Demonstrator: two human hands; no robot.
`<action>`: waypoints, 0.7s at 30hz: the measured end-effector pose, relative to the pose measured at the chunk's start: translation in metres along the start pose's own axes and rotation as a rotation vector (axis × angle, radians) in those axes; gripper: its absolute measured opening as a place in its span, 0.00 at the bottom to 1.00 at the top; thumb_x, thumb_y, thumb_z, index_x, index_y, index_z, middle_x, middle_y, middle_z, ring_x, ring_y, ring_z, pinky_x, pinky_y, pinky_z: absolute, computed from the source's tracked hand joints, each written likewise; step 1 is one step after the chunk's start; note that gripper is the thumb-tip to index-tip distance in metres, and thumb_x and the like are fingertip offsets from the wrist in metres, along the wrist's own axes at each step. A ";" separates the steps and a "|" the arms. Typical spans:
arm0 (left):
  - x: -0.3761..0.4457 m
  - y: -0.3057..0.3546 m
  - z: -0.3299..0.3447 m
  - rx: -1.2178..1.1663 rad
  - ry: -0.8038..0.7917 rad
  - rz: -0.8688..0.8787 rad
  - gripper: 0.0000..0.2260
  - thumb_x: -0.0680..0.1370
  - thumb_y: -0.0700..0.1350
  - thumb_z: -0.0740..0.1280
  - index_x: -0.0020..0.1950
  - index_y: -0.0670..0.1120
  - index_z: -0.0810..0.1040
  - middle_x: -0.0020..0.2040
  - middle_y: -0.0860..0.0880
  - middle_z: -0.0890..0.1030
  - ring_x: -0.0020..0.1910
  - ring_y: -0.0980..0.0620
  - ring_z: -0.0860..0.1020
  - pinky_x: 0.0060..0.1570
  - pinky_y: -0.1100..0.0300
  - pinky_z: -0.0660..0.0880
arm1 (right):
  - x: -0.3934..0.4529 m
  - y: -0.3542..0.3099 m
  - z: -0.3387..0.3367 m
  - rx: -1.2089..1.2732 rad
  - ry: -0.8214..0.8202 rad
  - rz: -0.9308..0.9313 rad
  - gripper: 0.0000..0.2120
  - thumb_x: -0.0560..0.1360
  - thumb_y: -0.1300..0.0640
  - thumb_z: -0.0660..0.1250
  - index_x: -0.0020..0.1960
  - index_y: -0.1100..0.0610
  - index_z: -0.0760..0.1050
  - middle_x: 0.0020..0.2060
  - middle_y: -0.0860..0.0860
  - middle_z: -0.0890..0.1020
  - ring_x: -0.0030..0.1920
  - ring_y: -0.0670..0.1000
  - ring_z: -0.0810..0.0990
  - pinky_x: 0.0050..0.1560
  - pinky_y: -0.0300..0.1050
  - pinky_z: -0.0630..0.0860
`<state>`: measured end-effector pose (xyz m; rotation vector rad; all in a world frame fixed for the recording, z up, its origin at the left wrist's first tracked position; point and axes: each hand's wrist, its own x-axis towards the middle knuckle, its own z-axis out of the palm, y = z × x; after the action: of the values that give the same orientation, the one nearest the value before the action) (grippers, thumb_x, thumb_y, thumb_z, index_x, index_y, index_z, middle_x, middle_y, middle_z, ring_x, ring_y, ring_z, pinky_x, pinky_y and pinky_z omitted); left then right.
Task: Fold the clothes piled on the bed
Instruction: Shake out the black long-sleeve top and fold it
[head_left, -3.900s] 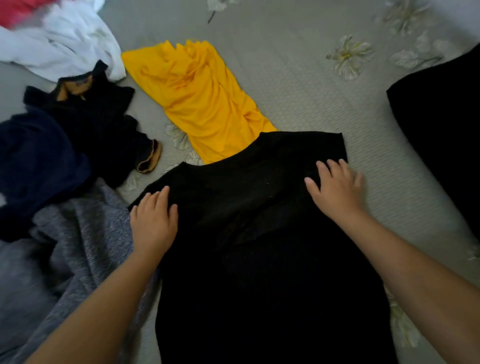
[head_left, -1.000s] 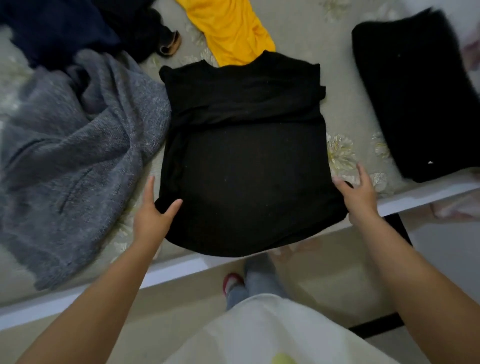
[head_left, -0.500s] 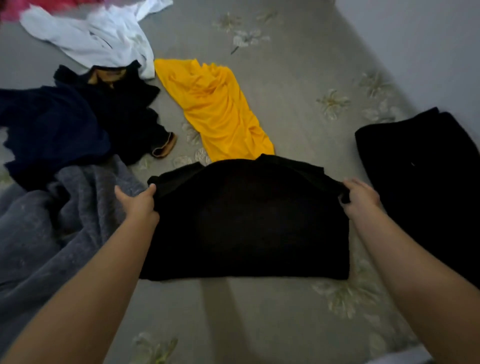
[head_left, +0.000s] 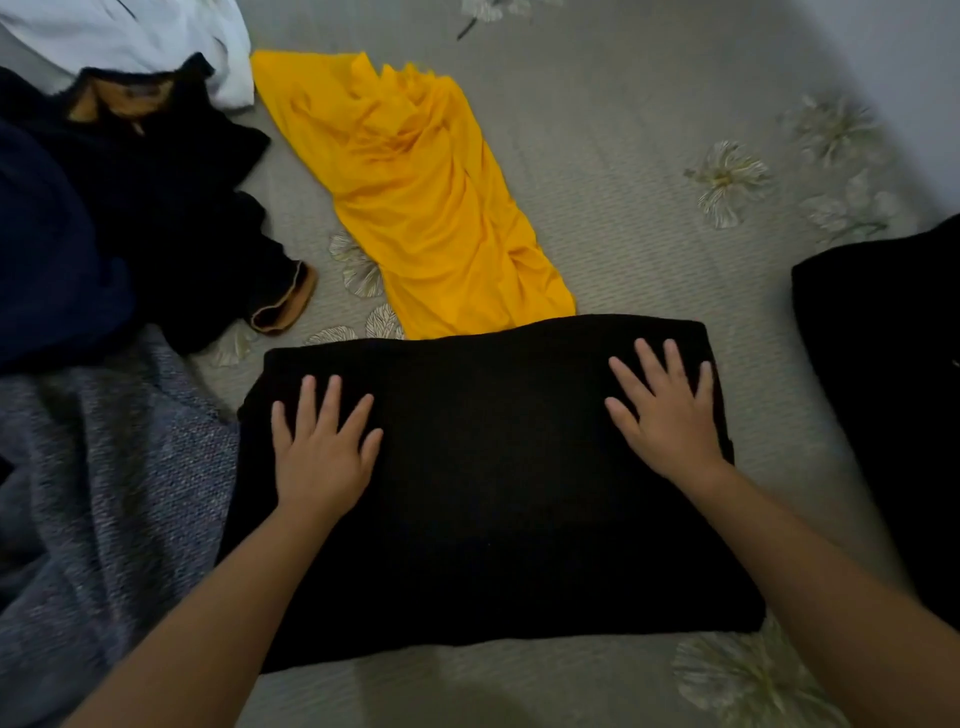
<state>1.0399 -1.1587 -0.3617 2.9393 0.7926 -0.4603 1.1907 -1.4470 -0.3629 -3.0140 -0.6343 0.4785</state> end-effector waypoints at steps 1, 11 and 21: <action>0.002 -0.002 0.004 0.054 -0.067 -0.063 0.24 0.80 0.58 0.47 0.75 0.56 0.49 0.77 0.46 0.46 0.74 0.43 0.39 0.70 0.44 0.37 | 0.003 0.001 0.003 -0.070 -0.056 0.018 0.25 0.80 0.43 0.47 0.75 0.47 0.50 0.76 0.51 0.47 0.75 0.55 0.41 0.71 0.59 0.37; 0.000 -0.010 0.003 -0.055 -0.141 -0.195 0.27 0.79 0.60 0.48 0.76 0.55 0.46 0.76 0.44 0.45 0.74 0.42 0.40 0.69 0.41 0.39 | -0.001 0.014 0.007 0.077 -0.028 0.213 0.27 0.79 0.45 0.52 0.75 0.49 0.50 0.75 0.54 0.46 0.75 0.55 0.42 0.72 0.58 0.42; -0.111 -0.011 0.009 -0.448 -0.093 -0.542 0.27 0.78 0.55 0.57 0.75 0.53 0.52 0.73 0.37 0.52 0.67 0.35 0.60 0.62 0.41 0.63 | -0.128 -0.019 0.027 0.488 0.000 0.575 0.33 0.76 0.46 0.61 0.75 0.50 0.49 0.60 0.67 0.69 0.58 0.63 0.69 0.58 0.52 0.66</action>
<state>0.9401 -1.2037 -0.3368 2.2591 1.4615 -0.3766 1.0642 -1.4812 -0.3495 -2.6659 0.3331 0.5443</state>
